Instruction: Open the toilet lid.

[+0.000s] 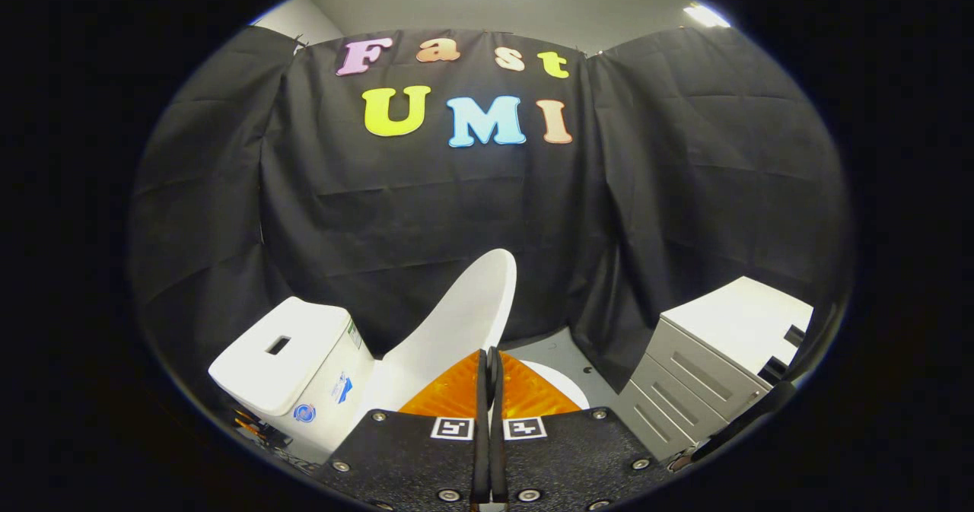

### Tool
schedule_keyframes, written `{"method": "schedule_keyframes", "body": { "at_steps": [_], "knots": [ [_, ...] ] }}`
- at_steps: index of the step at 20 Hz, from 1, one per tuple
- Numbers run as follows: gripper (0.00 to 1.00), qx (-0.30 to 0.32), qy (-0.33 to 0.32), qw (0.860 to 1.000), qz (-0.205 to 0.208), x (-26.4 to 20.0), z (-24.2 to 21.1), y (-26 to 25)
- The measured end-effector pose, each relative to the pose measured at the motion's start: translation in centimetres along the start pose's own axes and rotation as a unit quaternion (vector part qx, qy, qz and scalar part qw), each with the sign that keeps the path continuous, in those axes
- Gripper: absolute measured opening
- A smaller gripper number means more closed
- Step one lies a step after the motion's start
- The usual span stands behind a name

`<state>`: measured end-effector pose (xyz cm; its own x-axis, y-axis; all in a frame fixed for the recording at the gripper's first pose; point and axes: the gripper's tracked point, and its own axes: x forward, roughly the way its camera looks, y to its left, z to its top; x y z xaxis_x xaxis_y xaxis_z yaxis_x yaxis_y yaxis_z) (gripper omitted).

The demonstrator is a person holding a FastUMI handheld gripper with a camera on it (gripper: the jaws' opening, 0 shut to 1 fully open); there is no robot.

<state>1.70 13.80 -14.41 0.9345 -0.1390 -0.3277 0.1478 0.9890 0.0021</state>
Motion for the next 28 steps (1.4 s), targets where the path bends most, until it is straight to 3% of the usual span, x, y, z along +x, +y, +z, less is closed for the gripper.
{"method": "schedule_keyframes", "body": {
  "at_steps": [5,17,28],
  "knots": [
    [0.00,0.000,-0.002,1.000,-0.010,-0.6,1.1,1.3],
    [0.00,-0.043,-0.037,0.998,0.013,-1.8,3.9,6.2],
    [0.00,-0.064,-0.061,0.995,0.054,-3.0,6.0,12.2]
  ]
}}
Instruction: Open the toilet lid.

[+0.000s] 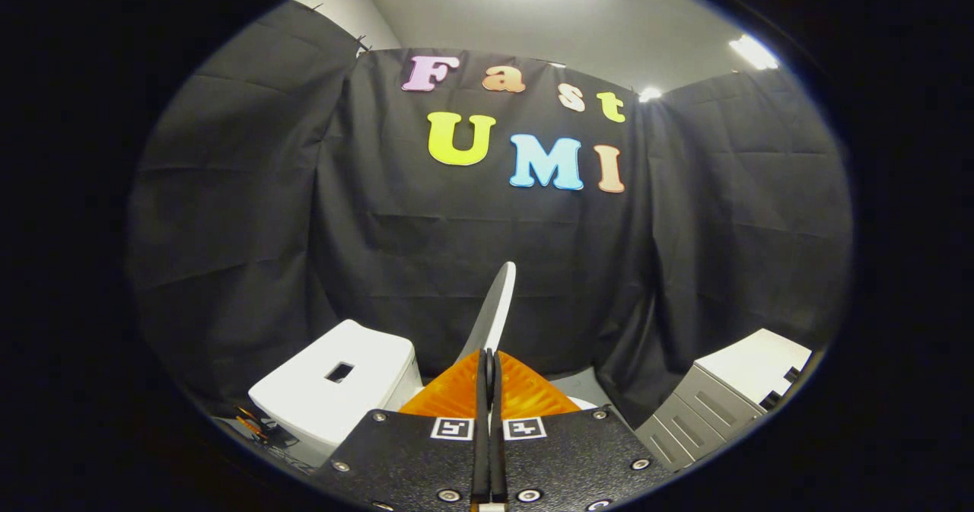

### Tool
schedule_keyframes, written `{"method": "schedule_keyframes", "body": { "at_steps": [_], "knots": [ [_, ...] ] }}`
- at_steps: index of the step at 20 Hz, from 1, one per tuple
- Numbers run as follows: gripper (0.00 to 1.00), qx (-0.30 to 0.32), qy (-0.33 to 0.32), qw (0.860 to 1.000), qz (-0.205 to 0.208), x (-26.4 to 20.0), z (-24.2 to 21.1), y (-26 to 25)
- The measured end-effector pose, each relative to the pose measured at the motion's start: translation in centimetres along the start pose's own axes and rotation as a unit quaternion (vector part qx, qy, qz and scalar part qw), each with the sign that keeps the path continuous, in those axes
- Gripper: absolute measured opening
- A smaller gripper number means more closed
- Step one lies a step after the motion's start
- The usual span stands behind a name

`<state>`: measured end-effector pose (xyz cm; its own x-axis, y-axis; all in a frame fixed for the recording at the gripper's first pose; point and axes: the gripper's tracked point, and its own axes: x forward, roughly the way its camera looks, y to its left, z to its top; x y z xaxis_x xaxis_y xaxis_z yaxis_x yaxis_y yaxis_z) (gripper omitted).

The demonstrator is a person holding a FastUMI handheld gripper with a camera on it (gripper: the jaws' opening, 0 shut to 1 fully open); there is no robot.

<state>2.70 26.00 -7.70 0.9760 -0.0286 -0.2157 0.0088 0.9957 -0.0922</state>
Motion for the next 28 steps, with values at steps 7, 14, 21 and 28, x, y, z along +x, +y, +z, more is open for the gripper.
{"method": "schedule_keyframes", "body": {
  "at_steps": [7,14,21,28],
  "knots": [
    [0.00,-0.013,-0.016,0.999,0.031,0.0,1.3,4.1],
    [0.01,-0.003,-0.020,0.998,0.064,0.1,2.0,8.4],
    [0.01,-0.048,-0.030,0.994,0.090,0.1,1.9,13.3],
    [0.04,-0.021,-0.023,0.991,0.128,0.2,1.5,17.4]
  ]
}}
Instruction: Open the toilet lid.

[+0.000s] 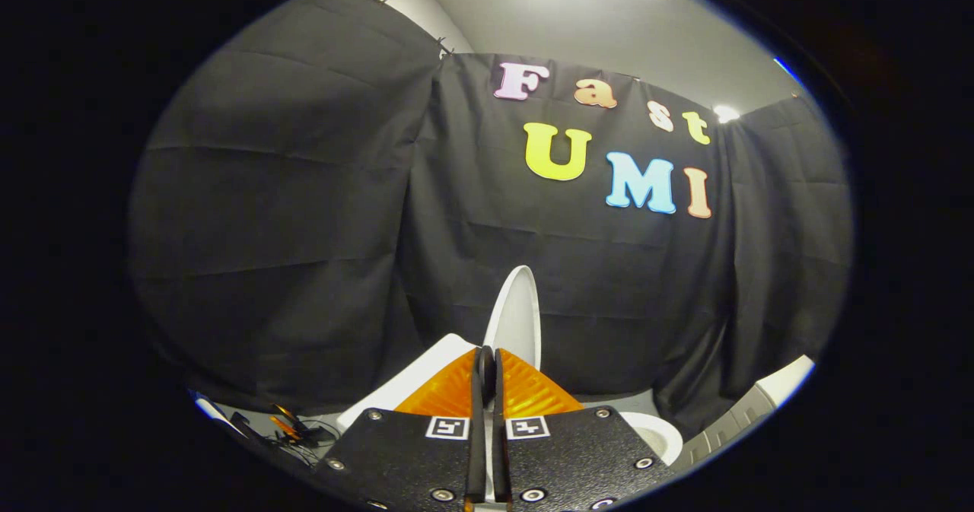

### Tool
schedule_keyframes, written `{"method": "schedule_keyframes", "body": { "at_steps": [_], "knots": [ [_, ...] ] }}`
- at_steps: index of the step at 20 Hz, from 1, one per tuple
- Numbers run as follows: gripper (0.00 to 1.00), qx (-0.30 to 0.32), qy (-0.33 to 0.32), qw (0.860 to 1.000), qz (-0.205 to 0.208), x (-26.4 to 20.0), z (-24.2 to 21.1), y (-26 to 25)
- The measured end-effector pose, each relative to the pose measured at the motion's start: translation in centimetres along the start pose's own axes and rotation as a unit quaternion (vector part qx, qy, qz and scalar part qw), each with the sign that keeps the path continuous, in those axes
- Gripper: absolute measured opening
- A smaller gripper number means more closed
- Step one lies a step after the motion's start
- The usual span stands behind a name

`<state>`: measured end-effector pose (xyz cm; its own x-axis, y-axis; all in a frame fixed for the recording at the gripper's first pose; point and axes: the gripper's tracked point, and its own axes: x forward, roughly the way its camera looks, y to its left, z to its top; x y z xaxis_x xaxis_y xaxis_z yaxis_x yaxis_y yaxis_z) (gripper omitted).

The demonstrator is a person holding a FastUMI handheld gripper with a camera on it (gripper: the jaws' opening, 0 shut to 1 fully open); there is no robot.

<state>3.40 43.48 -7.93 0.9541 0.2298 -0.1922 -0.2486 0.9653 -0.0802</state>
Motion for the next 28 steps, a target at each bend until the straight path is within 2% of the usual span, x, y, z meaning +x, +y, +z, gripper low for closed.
{"method": "schedule_keyframes", "body": {
  "at_steps": [11,14,16,18,20,24,25,28],
  "knots": [
    [0.04,-0.012,0.003,1.000,0.012,0.7,-0.4,2.0],
    [0.07,0.003,0.010,1.000,0.014,0.7,-0.5,1.3],
    [0.09,0.006,0.017,0.999,0.030,0.6,-0.4,1.3],
    [0.16,0.028,0.030,0.997,0.067,0.7,-0.4,1.9],
    [0.28,0.075,0.043,0.990,0.107,0.1,-0.4,2.6],
    [0.92,0.122,0.012,0.983,0.134,-2.7,2.8,2.1],
    [0.95,0.116,0.003,0.984,0.137,-3.3,3.4,1.9],
    [0.95,0.097,-0.023,0.984,0.146,-5.7,5.4,0.0]
  ]
}}
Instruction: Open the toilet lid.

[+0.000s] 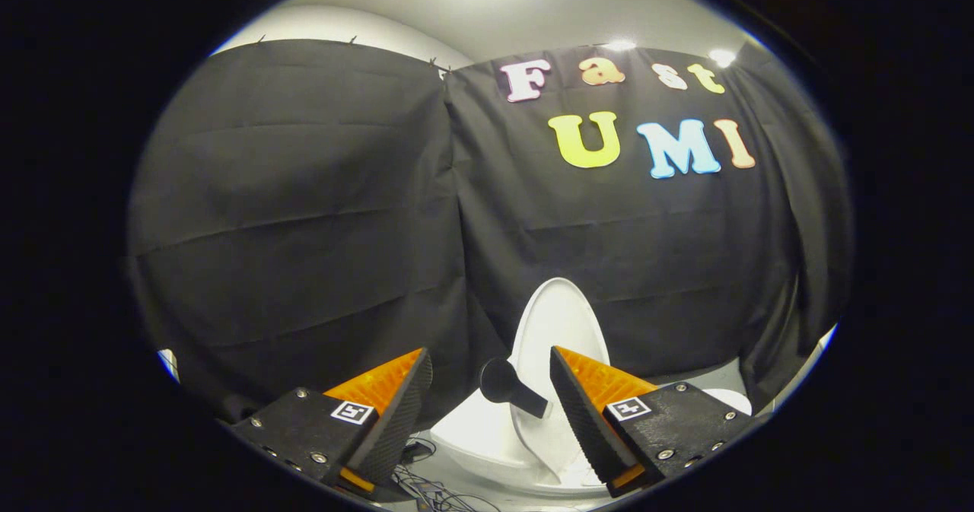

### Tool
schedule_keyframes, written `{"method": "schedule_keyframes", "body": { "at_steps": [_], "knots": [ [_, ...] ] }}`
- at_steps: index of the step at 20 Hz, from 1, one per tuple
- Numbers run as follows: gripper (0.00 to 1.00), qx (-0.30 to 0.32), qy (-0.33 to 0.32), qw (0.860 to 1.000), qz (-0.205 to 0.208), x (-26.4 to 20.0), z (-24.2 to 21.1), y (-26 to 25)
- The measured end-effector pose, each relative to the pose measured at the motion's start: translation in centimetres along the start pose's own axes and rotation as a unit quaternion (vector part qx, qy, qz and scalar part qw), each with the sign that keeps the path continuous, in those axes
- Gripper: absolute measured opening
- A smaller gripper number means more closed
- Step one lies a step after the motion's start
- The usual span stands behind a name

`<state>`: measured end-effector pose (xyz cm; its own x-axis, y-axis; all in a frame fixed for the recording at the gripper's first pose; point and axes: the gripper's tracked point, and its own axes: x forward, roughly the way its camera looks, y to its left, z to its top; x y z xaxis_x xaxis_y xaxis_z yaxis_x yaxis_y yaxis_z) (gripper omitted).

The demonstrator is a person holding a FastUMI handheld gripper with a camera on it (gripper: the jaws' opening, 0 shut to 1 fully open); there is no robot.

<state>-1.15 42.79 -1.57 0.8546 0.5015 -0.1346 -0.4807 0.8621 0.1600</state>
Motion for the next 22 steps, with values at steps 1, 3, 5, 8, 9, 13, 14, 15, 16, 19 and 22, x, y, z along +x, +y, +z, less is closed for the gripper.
{"method": "schedule_keyframes", "body": {
  "at_steps": [1,3,5,8,9,13,14,15,16,19,22],
  "knots": [
    [0.95,-0.003,-0.011,1.000,0.003,-1.1,0.9,-0.5],
    [0.95,-0.006,-0.037,0.999,0.008,-3.2,3.1,-1.5],
    [0.95,-0.013,-0.061,0.998,0.006,-5.2,5.0,-3.6],
    [0.95,-0.027,-0.090,0.996,-0.011,-8.4,7.2,-7.8],
    [0.95,-0.034,-0.099,0.994,-0.018,-9.3,7.8,-9.3],
    [0.95,-0.066,-0.117,0.989,-0.055,-12.4,8.9,-16.6],
    [0.95,-0.063,-0.120,0.989,-0.059,-13.0,8.9,-18.2],
    [0.95,-0.059,-0.122,0.989,-0.063,-13.6,9.0,-19.6],
    [0.95,-0.058,-0.124,0.988,-0.069,-14.4,9.2,-21.3],
    [0.95,-0.062,-0.121,0.986,-0.098,-16.5,9.4,-26.7],
    [0.95,-0.057,-0.127,0.985,-0.105,-18.7,9.8,-30.0]
  ]
}}
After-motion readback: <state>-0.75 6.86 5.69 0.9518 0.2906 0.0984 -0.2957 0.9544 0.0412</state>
